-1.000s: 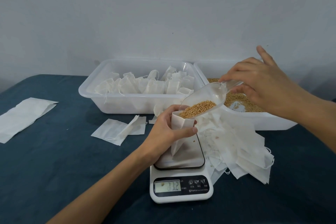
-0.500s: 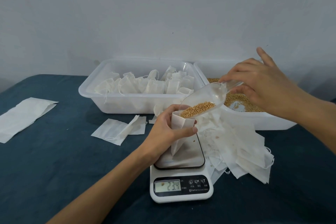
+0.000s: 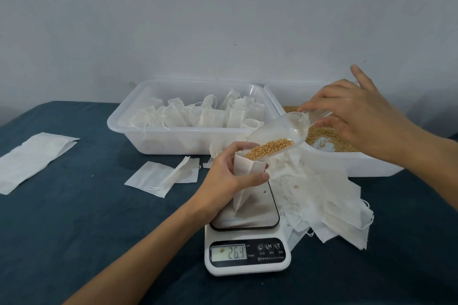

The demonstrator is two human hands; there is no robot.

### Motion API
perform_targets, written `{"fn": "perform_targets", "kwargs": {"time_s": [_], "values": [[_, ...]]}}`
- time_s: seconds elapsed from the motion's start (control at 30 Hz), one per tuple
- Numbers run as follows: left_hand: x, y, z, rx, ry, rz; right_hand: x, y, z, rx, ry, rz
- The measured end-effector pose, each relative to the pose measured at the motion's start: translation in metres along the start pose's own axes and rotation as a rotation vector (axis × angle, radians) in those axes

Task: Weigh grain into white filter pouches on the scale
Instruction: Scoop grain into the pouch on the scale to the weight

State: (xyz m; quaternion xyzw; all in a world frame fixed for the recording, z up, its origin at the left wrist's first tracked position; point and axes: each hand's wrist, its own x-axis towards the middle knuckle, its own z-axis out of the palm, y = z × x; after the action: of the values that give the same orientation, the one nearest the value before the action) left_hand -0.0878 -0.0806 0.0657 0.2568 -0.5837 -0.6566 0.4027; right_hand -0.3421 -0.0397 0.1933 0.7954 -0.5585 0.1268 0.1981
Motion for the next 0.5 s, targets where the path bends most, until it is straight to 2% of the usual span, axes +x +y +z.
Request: {"fn": "perform_targets", "kwargs": {"time_s": [0.23, 0.5], "values": [[0.000, 0.000, -0.001, 0.019, 0.009, 0.007, -0.002, 0.006, 0.011, 0.052, -0.009, 0.031], [0.000, -0.001, -0.003, 0.050, 0.026, 0.008, -0.012, 0.016, 0.041, 0.547, -0.092, 0.201]]}}
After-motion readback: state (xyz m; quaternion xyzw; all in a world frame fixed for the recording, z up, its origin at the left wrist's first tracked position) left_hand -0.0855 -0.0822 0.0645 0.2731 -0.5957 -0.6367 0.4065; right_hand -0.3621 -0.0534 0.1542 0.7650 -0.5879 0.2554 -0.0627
